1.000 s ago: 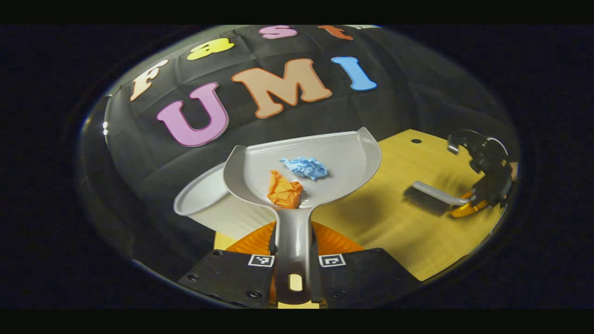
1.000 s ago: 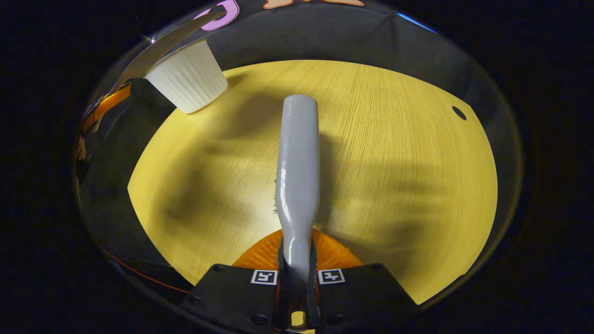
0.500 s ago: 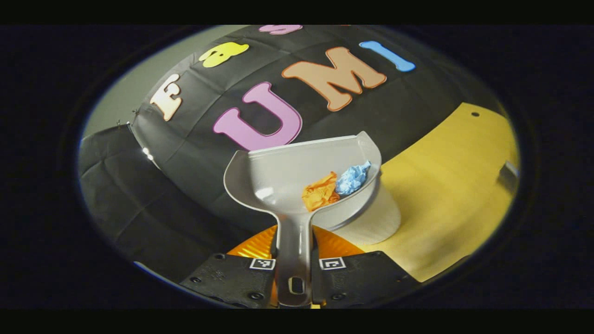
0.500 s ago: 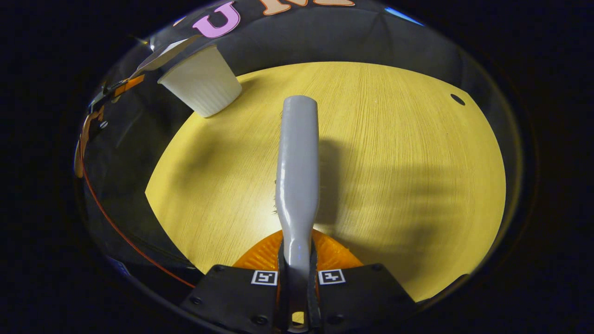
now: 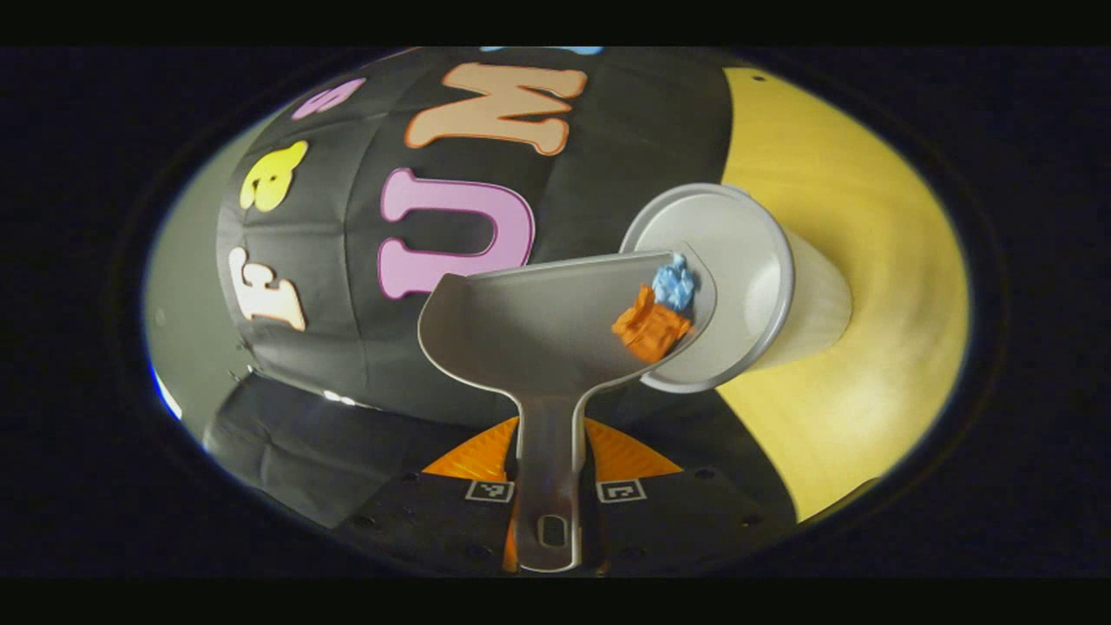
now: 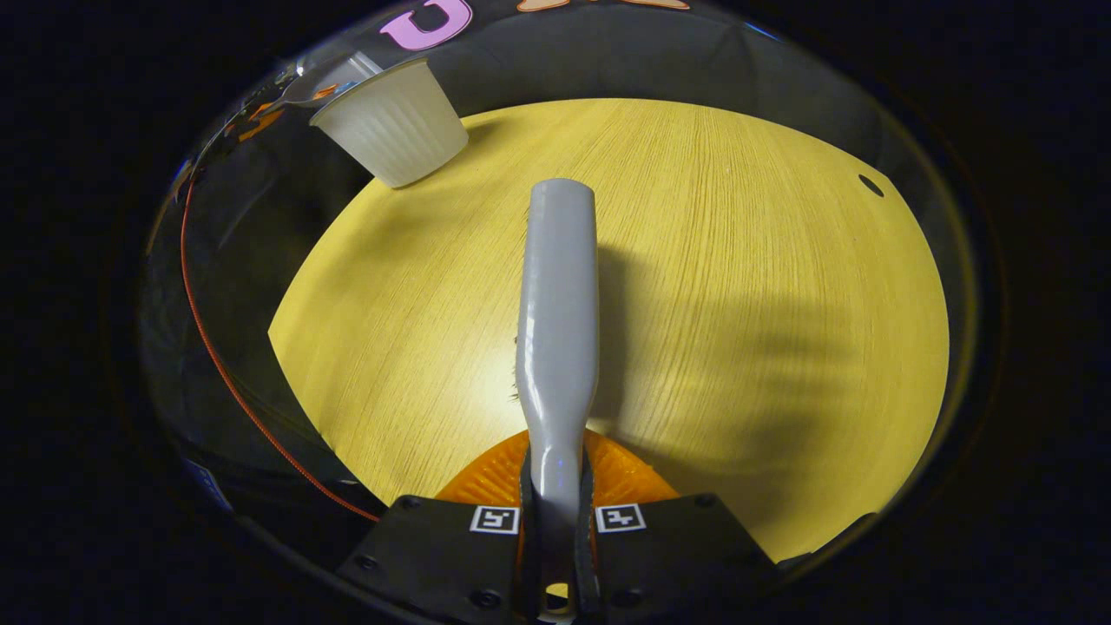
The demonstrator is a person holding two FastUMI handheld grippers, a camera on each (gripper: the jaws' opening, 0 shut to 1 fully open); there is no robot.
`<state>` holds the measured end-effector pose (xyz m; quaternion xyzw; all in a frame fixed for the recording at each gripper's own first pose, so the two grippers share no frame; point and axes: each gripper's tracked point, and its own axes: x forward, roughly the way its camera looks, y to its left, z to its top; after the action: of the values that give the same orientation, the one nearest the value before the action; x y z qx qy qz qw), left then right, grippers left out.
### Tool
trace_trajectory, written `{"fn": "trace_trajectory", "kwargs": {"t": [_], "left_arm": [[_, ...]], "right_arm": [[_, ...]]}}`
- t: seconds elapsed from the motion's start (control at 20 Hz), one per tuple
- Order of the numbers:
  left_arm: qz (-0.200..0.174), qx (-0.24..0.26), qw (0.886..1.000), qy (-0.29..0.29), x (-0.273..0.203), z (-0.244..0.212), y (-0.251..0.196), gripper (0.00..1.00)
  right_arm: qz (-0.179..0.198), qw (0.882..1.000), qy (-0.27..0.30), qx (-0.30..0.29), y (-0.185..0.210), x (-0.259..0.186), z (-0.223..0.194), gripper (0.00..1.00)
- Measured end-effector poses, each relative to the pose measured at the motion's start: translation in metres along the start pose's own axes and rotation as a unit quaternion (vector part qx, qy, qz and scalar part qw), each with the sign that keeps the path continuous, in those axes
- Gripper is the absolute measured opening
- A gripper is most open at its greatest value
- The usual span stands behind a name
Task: Pick up the small broom and dustpan from the desktop, sweep the trash into the dustpan with the broom, and then empty the trash into the garbage bin.
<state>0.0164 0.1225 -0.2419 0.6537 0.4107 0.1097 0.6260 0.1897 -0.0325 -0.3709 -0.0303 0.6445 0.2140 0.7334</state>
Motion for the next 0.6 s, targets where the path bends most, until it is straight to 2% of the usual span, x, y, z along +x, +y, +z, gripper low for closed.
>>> {"fn": "trace_trajectory", "kwargs": {"t": [0.2,0.35,0.4,0.45,0.55,0.6], "left_arm": [[0.02,0.115,0.993,0.0,-0.014,0.005,0.015,0.19],[0.024,0.163,0.986,-0.001,-0.017,0.012,0.014,0.2],[0.018,0.155,0.988,-0.004,-0.016,0.015,0.012,0.2],[0.01,0.125,0.992,-0.012,-0.016,0.016,0.01,0.19],[-0.019,0.019,0.999,-0.021,-0.024,0.015,-0.003,0.2],[-0.037,-0.045,0.998,-0.028,-0.031,0.016,-0.012,0.2]], "right_arm": [[-0.01,1.0,-0.004,-0.009,-0.002,-0.001,0.002,0.17],[-0.014,1.0,-0.012,-0.012,-0.003,0.001,0.001,0.18],[-0.017,1.0,-0.012,-0.011,-0.003,0.002,0.0,0.18],[-0.017,1.0,-0.014,-0.008,-0.003,0.002,0.0,0.18],[-0.017,1.0,-0.021,0.0,-0.003,0.002,0.0,0.18],[-0.019,1.0,-0.024,0.006,-0.002,0.002,0.0,0.18]]}}
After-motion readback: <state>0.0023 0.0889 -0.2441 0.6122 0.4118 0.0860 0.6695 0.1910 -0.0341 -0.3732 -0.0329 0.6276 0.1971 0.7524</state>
